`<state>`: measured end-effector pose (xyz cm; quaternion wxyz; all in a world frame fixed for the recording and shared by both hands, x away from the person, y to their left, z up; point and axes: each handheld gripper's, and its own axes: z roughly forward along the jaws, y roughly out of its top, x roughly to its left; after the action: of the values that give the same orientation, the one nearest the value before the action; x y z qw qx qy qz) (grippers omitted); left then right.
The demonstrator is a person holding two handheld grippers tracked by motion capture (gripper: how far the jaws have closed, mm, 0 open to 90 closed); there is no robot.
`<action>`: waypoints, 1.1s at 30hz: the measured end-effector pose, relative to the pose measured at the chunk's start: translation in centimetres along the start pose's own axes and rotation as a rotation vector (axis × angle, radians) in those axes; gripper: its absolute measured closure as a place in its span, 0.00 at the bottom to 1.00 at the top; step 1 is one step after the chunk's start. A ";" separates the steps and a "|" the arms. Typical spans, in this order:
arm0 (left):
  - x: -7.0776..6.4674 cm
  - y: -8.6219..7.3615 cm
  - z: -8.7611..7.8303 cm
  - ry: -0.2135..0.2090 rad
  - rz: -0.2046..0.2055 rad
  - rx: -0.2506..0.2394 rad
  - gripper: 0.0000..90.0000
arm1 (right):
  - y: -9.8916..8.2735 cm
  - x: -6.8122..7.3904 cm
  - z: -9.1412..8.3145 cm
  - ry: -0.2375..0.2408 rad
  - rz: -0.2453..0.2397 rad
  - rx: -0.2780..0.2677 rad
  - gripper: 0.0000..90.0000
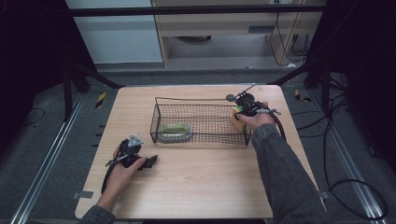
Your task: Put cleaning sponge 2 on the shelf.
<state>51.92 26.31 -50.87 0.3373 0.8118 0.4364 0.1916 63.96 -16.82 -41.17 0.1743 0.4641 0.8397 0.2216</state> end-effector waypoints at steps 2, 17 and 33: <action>0.0 0.0 0.0 0.000 0.000 0.000 0.00 | 0.0 0.1 0.2 -0.003 -0.010 0.004 0.72; 0.0 0.0 0.0 -0.001 0.002 0.000 0.00 | 0.2 0.6 0.7 -0.008 -0.024 0.026 0.69; 0.1 0.0 0.0 -0.002 0.007 0.004 0.00 | 0.0 1.7 -1.9 0.007 -0.031 -0.025 0.65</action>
<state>51.92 26.37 -50.85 0.3354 0.8141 0.4338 0.1912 62.19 -15.75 -39.74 0.1804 0.4480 0.8446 0.2311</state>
